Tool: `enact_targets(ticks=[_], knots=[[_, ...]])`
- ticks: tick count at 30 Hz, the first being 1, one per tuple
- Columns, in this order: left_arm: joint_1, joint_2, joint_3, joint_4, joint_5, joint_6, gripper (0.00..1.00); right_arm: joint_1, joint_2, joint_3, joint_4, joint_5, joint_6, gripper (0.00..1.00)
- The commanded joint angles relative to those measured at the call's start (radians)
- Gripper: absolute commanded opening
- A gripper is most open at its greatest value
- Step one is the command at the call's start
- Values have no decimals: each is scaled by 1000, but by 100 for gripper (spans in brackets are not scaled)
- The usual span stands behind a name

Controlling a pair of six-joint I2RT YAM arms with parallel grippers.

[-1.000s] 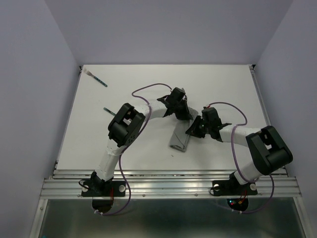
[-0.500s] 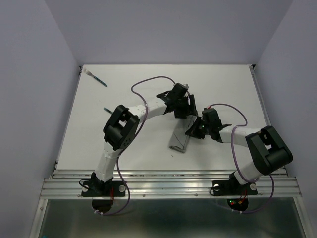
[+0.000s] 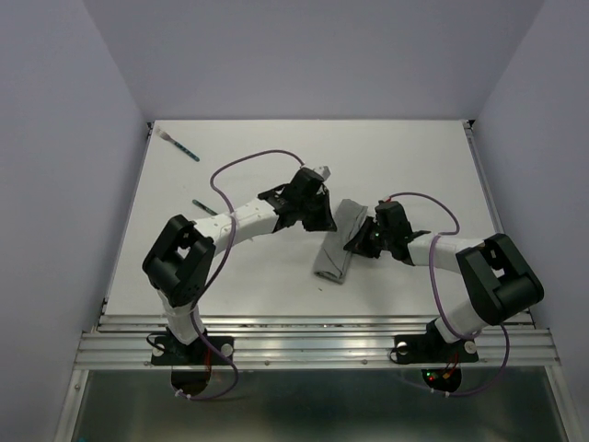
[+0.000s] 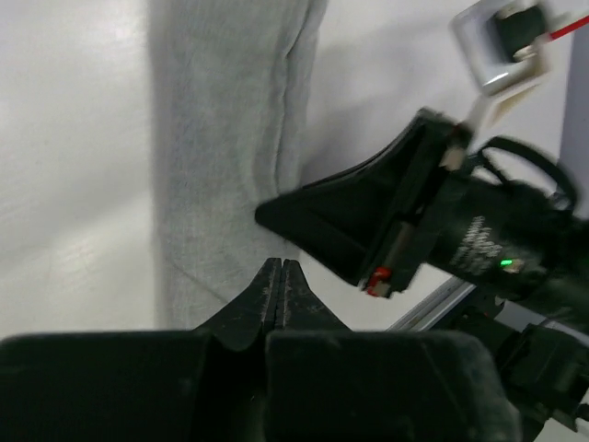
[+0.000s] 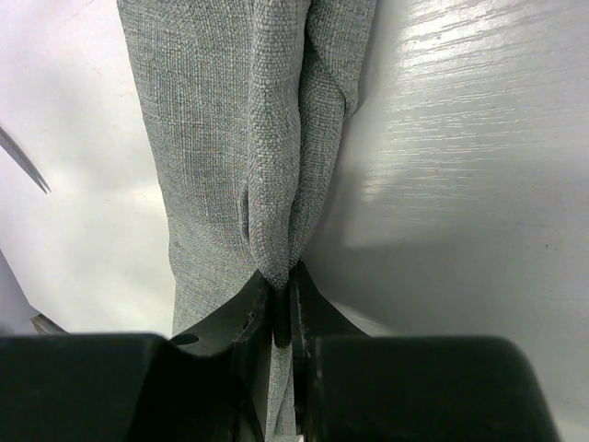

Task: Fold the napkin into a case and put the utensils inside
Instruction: Smooth out the smaller rectangle-folded napkin at the center of the board.

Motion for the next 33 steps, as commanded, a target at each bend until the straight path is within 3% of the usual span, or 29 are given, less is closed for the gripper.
enact_targets(ticks=[1,10,12,14,15,17,19,26,33], knots=[[-13,10,-145,130,66,-23,0,8,-1,-13,-51,39,-23,1],[-50,92,-211,195,83,-26,0,8,-21,2,-77,50,-31,3],[-53,118,-214,203,84,-29,0,8,-30,7,-91,47,-37,17],[-52,127,-218,204,80,-29,0,8,-46,13,-105,41,-42,40],[-52,130,-219,206,78,-31,0,8,-73,11,-110,36,-45,58],[-52,127,-227,209,75,-34,0,8,-109,2,-145,26,-48,73],[-52,118,-230,212,70,-37,0,8,-167,-25,-153,6,-34,77],[-52,110,-228,224,77,-52,0,50,-284,-182,-89,-65,69,81],[-55,99,-222,230,77,-64,0,120,-230,-225,19,-74,127,69]])
